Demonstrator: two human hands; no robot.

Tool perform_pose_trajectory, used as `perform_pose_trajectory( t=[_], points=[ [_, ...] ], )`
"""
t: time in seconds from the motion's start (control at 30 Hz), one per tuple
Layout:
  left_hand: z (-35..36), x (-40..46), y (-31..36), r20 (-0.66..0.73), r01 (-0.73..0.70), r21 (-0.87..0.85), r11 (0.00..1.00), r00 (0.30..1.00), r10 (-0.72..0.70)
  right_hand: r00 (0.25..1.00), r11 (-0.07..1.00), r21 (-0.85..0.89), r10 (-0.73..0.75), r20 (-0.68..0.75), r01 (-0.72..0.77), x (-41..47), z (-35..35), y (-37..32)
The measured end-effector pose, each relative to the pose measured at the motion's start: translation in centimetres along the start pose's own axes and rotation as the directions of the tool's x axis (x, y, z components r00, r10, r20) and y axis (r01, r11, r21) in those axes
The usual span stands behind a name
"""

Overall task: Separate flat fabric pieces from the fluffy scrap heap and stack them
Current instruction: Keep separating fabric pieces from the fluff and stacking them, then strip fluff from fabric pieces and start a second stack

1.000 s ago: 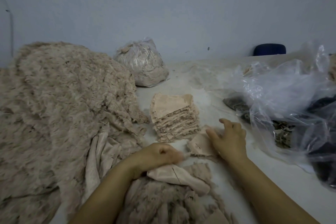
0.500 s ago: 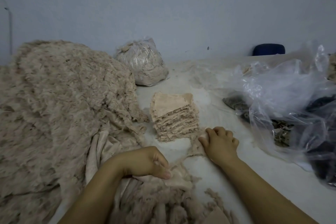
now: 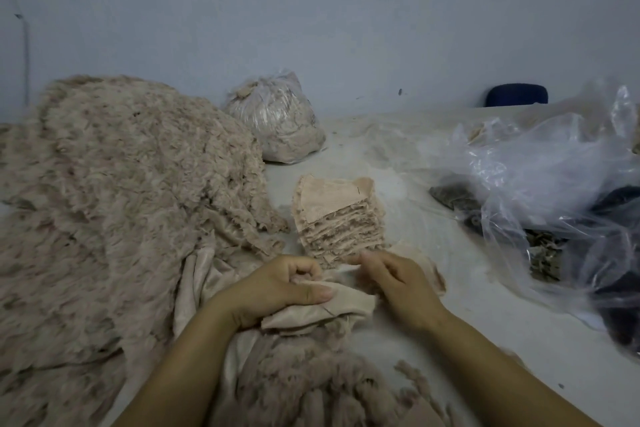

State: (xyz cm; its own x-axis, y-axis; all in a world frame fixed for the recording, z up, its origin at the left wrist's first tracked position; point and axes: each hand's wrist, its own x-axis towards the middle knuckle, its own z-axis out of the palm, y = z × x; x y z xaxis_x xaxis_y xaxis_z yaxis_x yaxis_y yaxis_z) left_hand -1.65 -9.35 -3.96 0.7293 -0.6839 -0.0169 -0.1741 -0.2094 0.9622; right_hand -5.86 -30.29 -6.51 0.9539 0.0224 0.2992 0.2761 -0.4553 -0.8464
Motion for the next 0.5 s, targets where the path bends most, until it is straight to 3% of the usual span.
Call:
perform_pose_trajectory(
  t=[0.03,0.1,0.17,0.27,0.37,0.43,0.5],
  points=[
    [0.4,0.1,0.1,-0.001,-0.013,-0.018,1.0,1.0,0.013,0.992,0.99,0.131,0.036,0.117,-0.051,-0.1,0.5,-0.5],
    [0.8,0.4,0.1,-0.019,-0.038,-0.049,0.998,0.999,0.037,0.978,0.96,0.259,0.05,0.202,-0.103,-0.1,1.0,-0.7],
    [1.1,0.7,0.1,-0.076,-0.049,-0.075,0.996,0.996,0.043,0.985,0.925,0.358,0.079,0.153,-0.13,0.0,0.9,-0.9],
    [1.1,1.1,-0.1,-0.198,-0.028,-0.188,0.982,0.98,-0.01,0.994,0.925,0.366,0.103,0.022,-0.104,0.1,0.6,-0.9],
    [0.9,0.8,-0.3,-0.125,0.011,-0.375,0.927,0.99,-0.063,0.989,0.912,0.396,0.138,-0.047,-0.108,0.2,0.5,-0.8],
    [0.7,0.6,-0.5,-0.074,0.035,-0.355,0.934,0.995,-0.066,0.98,0.845,0.511,0.197,-0.022,-0.158,0.2,0.4,-0.7],
    [0.6,0.7,-0.6,-0.125,0.028,-0.345,0.938,0.989,-0.075,0.963,0.739,0.637,0.269,0.023,-0.221,0.2,0.3,-0.9]
  ],
)
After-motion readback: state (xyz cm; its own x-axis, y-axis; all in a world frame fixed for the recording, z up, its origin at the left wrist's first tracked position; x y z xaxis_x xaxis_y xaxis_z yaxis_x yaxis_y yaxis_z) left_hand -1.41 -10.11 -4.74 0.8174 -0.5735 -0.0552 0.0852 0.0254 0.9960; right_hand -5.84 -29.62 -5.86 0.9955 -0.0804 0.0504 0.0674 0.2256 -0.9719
